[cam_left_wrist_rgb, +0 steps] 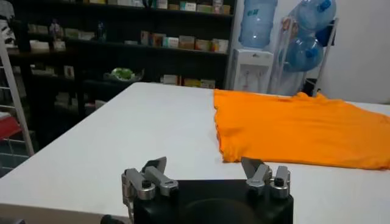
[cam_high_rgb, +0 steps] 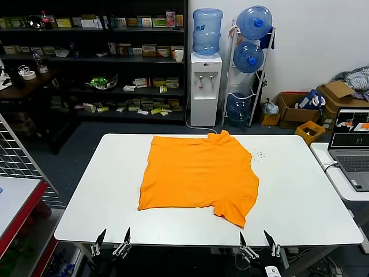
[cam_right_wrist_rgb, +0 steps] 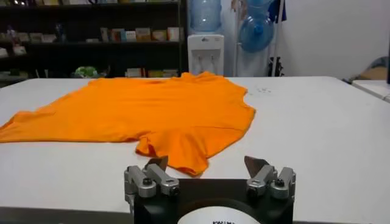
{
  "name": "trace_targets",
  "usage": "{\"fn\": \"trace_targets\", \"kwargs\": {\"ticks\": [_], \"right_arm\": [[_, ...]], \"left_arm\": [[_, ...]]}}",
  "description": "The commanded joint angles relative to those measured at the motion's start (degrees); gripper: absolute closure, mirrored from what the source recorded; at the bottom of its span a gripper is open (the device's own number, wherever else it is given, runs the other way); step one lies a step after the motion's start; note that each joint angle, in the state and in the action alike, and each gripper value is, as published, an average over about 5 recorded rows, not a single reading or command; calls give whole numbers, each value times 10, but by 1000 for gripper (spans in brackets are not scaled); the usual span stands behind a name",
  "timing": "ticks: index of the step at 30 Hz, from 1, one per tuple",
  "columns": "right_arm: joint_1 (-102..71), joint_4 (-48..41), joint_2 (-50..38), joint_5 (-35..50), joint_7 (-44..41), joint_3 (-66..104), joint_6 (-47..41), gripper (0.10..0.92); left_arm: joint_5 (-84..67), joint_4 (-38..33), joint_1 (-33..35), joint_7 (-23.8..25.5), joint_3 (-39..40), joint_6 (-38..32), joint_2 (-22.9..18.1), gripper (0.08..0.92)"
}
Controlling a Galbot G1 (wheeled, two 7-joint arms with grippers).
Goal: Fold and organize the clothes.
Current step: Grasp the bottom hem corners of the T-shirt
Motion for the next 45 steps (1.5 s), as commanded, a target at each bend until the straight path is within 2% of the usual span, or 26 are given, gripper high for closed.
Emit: {"fn": "trace_targets", "kwargs": {"ticks": [1, 5, 16, 22, 28, 31, 34, 45], "right_arm": [[14, 0, 0, 4, -1, 0, -2, 203], [66, -20, -3, 10, 17, -7, -27, 203], [189, -103, 5, 8, 57, -42, -117, 203], [191, -124, 15, 7, 60, -50, -129, 203], [192, -129, 20, 4, 59, -56, -130, 218], [192, -132, 22, 4, 58, -58, -127, 284], [192, -133, 23, 4, 59, -59, -125, 362], [181, -120, 19, 6, 66, -59, -119, 674]], "left_arm": [[-6, -1, -1, -1, 1, 0, 2, 177], [-29, 9, -29, -8, 11, 6, 7, 177], [-82, 123, -216, -32, 60, 72, 29, 177], [-96, 163, -254, -41, 87, 87, 33, 177], [-102, 173, -264, -50, 110, 100, 23, 177], [-102, 173, -267, -56, 116, 107, 19, 186], [-102, 171, -269, -61, 121, 116, 19, 239], [-102, 175, -267, -64, 127, 121, 18, 558]]}}
